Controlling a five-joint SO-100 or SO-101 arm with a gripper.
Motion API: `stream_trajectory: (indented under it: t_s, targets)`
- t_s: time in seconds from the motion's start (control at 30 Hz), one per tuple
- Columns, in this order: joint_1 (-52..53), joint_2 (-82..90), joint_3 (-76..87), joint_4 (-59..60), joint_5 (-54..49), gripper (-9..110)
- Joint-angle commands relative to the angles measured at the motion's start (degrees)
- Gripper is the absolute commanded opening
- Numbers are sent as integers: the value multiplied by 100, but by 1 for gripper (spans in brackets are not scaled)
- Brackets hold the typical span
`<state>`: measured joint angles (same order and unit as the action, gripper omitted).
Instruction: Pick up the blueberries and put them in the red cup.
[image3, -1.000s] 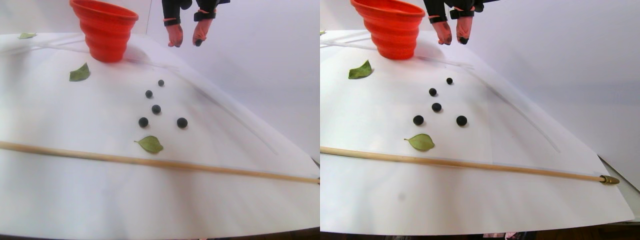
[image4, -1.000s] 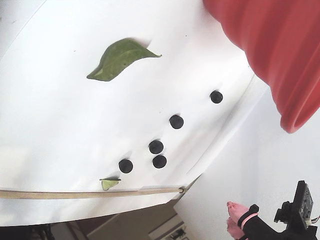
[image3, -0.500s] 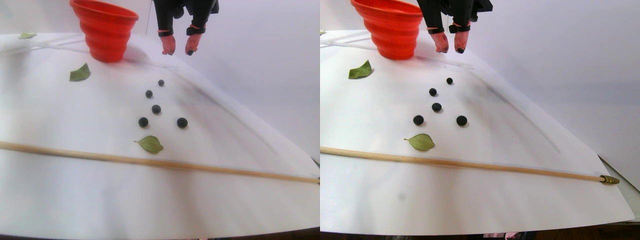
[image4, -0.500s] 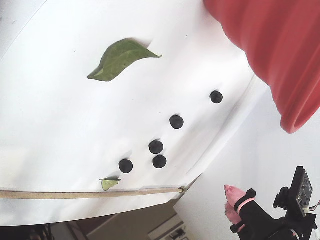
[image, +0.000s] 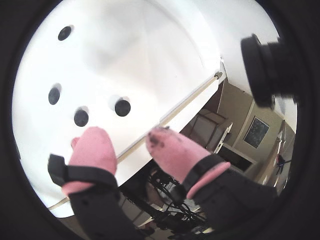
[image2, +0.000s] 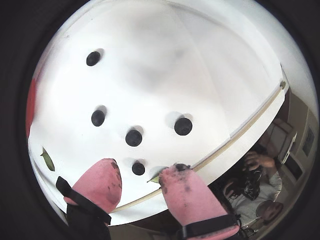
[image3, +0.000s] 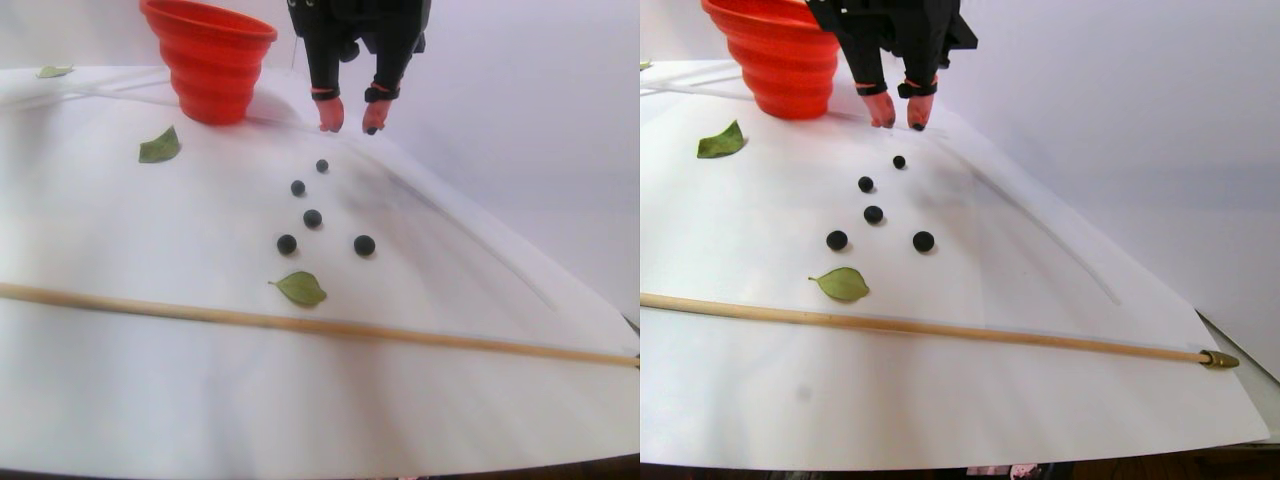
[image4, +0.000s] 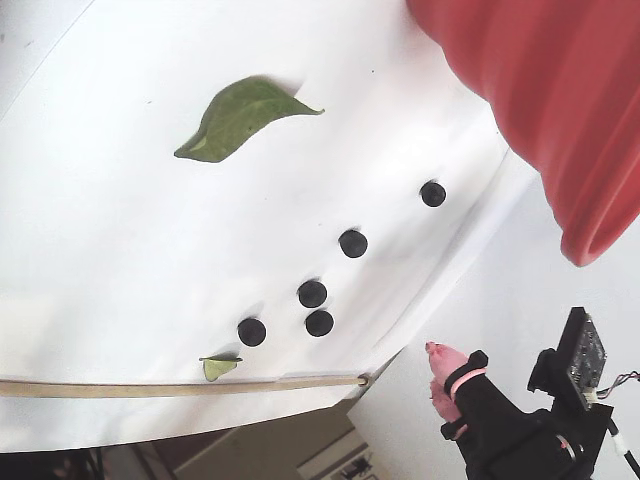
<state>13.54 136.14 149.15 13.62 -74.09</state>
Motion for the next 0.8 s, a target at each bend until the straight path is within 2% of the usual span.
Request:
stream_trajectory:
  t_s: [0.0, 0.77]
  targets:
    - [44, -193, -246, -325, 9, 16]
    - [-193, -1837, -817, -2171, 220, 17]
